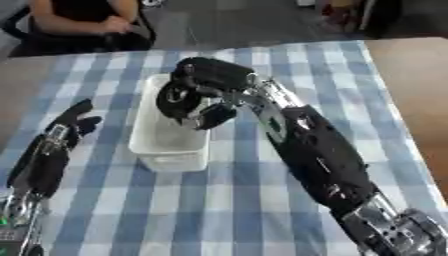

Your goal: Pick up objects on the table and place them in the box.

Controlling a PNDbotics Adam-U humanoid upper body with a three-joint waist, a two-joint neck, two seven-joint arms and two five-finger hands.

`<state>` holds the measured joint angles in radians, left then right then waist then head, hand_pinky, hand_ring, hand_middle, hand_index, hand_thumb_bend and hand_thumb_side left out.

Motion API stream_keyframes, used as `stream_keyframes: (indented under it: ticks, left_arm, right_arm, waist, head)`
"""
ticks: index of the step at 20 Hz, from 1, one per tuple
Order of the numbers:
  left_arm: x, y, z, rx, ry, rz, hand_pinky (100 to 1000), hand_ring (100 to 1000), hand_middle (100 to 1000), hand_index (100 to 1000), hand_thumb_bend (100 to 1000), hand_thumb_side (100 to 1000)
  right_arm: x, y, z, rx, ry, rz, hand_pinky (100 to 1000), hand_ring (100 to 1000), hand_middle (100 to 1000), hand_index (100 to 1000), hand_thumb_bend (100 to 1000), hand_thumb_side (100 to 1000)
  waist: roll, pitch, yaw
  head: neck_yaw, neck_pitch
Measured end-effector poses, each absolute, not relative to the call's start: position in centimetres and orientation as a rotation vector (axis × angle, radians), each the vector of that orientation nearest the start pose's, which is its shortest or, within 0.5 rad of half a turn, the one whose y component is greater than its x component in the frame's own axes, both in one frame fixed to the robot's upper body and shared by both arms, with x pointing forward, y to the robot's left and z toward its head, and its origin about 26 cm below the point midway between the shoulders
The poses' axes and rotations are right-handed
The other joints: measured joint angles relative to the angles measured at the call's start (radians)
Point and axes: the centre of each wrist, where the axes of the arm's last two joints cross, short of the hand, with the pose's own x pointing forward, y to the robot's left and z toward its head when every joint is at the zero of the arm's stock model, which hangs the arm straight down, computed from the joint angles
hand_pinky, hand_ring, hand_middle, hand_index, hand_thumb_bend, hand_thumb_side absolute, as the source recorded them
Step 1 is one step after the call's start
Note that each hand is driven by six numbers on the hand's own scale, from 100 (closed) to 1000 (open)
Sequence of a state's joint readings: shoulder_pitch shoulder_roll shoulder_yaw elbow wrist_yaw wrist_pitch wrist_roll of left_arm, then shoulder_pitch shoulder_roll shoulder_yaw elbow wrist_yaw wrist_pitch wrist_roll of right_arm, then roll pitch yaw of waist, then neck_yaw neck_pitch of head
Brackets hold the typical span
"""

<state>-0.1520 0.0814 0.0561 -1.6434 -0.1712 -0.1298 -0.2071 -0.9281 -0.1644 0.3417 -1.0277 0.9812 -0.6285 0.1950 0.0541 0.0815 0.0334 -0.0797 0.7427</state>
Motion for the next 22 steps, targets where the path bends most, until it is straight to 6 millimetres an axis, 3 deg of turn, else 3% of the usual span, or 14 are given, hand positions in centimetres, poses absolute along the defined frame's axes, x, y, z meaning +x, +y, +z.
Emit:
stream_keyframes:
  ticks: [6,8,11,13,22]
  left_arm:
    - [31.31,25.71,5.18,0.074,-1.873,-0.393,912,843,1000,906,100,1000]
    - [31.32,25.7,5.18,0.074,-1.873,-0.393,912,843,1000,906,100,1000]
    - [31.32,25.7,5.18,0.074,-1.873,-0.394,912,843,1000,906,100,1000]
    - [31.32,25.7,5.18,0.074,-1.873,-0.394,912,843,1000,906,100,1000]
    - [31.32,25.7,5.18,0.074,-1.873,-0.394,912,843,1000,905,100,1000]
  right_arm:
    - [45.43,-11.74,15.28,0.58,2.39,-2.339,931,810,618,335,100,497]
    - [45.43,-11.73,15.27,0.579,2.392,-2.335,935,820,702,476,100,555]
    - [45.47,-11.78,15.13,0.576,2.393,-2.338,974,879,864,855,242,711]
    - [45.49,-11.81,15.06,0.564,2.386,-2.342,989,908,919,910,299,762]
    - [45.52,-11.86,14.97,0.522,2.393,-2.344,998,921,932,904,306,781]
  waist:
    - [0.0,0.0,0.0]
    - [0.0,0.0,0.0]
    - [0.0,0.0,0.0]
    - [0.0,0.0,-0.001]
    - [0.0,0.0,-0.001]
  head:
    - [0.0,0.0]
    - [0.0,0.0]
    - [0.0,0.0]
    - [0.0,0.0]
    - [0.0,0.0]
